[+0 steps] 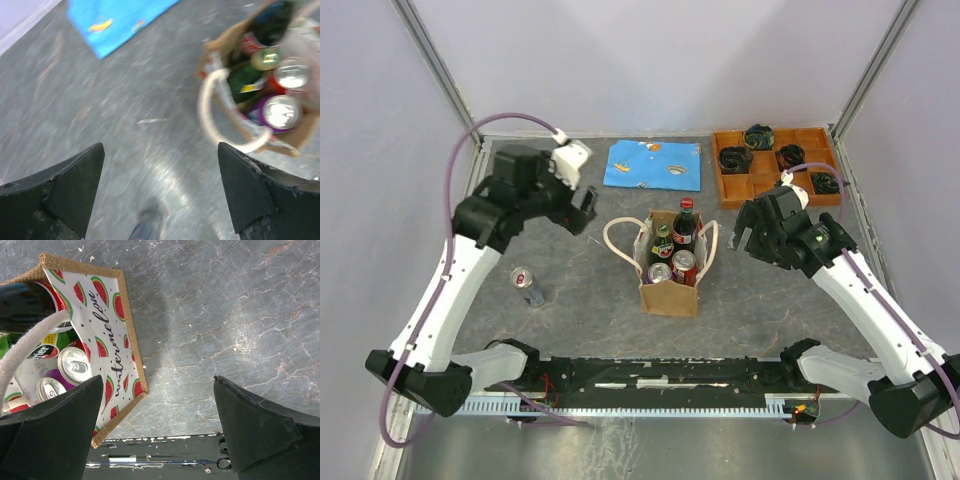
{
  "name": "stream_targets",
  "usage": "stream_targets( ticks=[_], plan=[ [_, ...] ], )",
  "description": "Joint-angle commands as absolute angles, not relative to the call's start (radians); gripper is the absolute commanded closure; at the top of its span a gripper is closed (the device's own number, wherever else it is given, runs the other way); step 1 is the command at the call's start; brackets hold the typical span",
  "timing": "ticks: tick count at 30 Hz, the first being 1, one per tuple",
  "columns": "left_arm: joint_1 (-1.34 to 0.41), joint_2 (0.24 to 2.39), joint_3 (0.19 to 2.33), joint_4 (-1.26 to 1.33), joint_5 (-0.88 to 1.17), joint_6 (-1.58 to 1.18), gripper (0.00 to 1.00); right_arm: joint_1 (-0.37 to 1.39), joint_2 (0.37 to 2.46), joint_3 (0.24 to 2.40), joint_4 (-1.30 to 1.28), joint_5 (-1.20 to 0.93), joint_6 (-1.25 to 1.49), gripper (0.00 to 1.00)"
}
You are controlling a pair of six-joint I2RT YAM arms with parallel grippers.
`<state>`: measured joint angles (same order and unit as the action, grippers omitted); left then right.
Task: Place the beverage into the canvas bag
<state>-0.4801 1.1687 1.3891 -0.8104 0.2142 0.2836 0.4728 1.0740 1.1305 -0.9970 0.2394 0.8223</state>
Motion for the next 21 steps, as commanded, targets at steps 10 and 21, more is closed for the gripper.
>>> stream_targets(
  ticks=[10,21],
  plan=[
    [-0.074,1.256,1.385,-1.363,0.178,0.647,0.01,0.469,1.145,1.131,-0.897,0.177,0.8,0.01],
    [0.085,1.173,1.151,-1.347,0.124,0.815,0.01,0.469,1.14,1.115,-0.892,0.175,0.802,0.01]
  ],
)
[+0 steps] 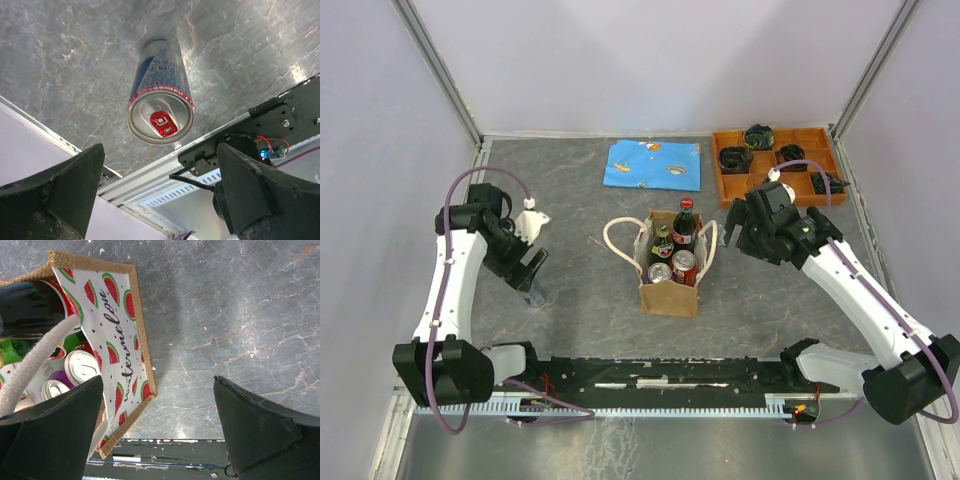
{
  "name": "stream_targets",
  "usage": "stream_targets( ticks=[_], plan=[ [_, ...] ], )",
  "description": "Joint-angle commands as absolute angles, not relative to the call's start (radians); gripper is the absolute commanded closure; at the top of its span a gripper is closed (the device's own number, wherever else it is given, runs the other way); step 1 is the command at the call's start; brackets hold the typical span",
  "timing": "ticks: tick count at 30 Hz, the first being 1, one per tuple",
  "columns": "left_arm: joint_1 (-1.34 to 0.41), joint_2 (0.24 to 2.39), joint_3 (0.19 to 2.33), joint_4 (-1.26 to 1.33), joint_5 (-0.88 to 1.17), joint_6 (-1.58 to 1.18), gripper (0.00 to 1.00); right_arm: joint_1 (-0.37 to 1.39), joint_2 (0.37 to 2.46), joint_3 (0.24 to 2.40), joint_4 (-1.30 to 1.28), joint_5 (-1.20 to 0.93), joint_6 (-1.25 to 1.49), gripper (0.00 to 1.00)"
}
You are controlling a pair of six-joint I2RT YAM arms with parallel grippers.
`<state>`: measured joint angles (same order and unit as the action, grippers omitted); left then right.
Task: Place the beverage into the canvas bag
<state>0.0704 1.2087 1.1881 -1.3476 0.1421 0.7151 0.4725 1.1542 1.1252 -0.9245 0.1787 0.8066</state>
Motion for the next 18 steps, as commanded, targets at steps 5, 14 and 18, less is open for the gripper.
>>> stream_targets(
  ticks=[5,14,18],
  plan=[
    [0.087,1.162,1.086,-1.277,0.122,0.806,0.01,0.469,1.131,1.114,-0.899,0.177,0.806,0.01],
    [0.085,1.187,1.003,-1.15,0.137,0.777,0.0,0.468,1.113,1.109,-0.916,0.183,0.81,0.01],
    [0.086,1.208,0.989,-1.118,0.131,0.779,0.03,0.469,1.112,1.108,-0.916,0.184,0.814,0.01]
  ],
)
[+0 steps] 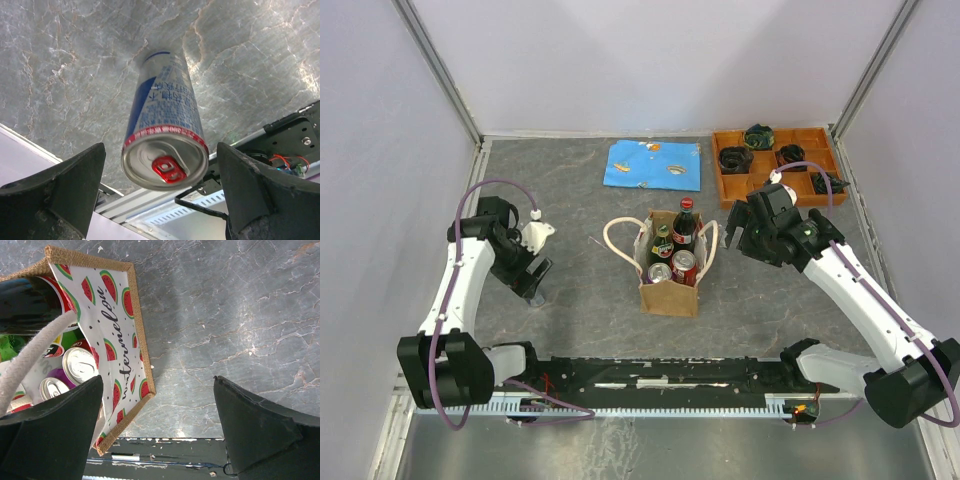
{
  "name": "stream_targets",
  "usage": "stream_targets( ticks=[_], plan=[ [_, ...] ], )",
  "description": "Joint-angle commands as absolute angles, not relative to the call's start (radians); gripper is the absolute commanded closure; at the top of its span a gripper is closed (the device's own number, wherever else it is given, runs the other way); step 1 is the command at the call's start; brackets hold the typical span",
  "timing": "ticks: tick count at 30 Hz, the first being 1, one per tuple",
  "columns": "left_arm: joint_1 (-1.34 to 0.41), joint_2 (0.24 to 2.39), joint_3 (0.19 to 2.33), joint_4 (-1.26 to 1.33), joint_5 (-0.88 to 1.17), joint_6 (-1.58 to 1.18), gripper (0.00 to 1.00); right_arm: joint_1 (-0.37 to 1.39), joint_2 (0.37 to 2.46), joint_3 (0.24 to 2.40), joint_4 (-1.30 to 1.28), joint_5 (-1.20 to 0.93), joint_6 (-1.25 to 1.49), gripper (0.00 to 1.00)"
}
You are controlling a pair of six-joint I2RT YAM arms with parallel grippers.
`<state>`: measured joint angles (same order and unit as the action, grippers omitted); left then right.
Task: Place the beverage into the canvas bag
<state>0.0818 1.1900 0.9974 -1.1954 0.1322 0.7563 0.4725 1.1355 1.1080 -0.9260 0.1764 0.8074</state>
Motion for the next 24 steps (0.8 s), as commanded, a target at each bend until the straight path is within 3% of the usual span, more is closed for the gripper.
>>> stream_targets(
  ticks=[1,4,6,11,13,16,21,24],
  plan=[
    [0.086,1.211,0.985,-1.11,0.13,0.778,0.05,0.469,1.111,1.109,-0.917,0.184,0.814,0.01],
    [0.085,1.215,0.973,-1.08,0.133,0.773,0.14,0.468,1.108,1.107,-0.917,0.187,0.814,0.01],
    [0.086,1.221,0.973,-1.073,0.137,0.769,0.26,0.469,1.109,1.107,-0.918,0.188,0.816,0.01],
    [0.086,1.229,0.992,-1.099,0.138,0.777,0.78,0.469,1.109,1.109,-0.922,0.19,0.815,0.01],
    [0.085,1.231,1.044,-1.118,0.153,0.77,0.94,0.468,1.11,1.109,-0.922,0.192,0.816,0.01],
    [0.075,1.282,1.243,-1.154,0.214,0.713,0.97,0.469,1.115,1.113,-0.922,0.193,0.814,0.01],
    [0.005,1.522,1.87,-1.224,0.409,0.497,0.97,0.469,1.136,1.117,-0.907,0.177,0.813,0.01],
    [-0.084,1.613,2.112,-1.203,0.452,0.421,0.97,0.469,1.143,1.126,-0.906,0.173,0.807,0.01]
  ],
)
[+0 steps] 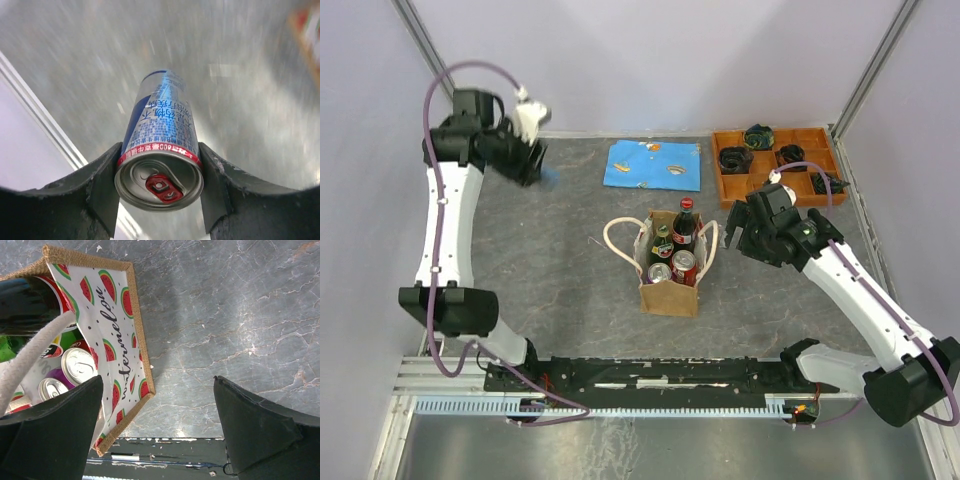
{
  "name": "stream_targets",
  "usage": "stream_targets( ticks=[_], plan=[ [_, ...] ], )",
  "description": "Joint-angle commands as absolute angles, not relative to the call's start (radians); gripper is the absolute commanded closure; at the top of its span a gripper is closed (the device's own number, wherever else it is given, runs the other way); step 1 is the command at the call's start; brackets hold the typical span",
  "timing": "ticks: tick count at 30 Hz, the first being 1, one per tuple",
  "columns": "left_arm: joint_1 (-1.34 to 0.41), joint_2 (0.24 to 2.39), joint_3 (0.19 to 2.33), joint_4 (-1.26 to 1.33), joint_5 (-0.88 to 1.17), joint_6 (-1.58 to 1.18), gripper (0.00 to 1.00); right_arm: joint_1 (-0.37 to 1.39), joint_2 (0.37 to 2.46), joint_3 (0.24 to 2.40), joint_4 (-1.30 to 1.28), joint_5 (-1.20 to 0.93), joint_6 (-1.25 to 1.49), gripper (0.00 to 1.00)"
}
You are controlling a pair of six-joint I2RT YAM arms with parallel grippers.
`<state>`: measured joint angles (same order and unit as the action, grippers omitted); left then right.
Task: Place the beverage into the canvas bag
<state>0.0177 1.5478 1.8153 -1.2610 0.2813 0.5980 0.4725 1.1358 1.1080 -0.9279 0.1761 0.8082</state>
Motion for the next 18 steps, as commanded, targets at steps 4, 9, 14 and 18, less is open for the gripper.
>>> stream_targets(
  ticks=[4,9,14,18],
  plan=[
    [-0.271,1.692,2.276,-1.119,0.484,0.341,0.97,0.469,1.135,1.13,-0.913,0.173,0.806,0.01],
    [-0.492,1.67,2.251,-1.032,0.511,0.29,0.97,0.469,1.101,1.123,-0.947,0.193,0.809,0.01],
    [-0.661,1.595,2.107,-1.005,0.507,0.335,0.97,0.467,1.054,1.109,-0.985,0.225,0.816,0.01],
    [-0.755,1.537,1.961,-0.998,0.466,0.386,0.97,0.467,1.023,1.101,-1.03,0.244,0.825,0.01]
  ],
)
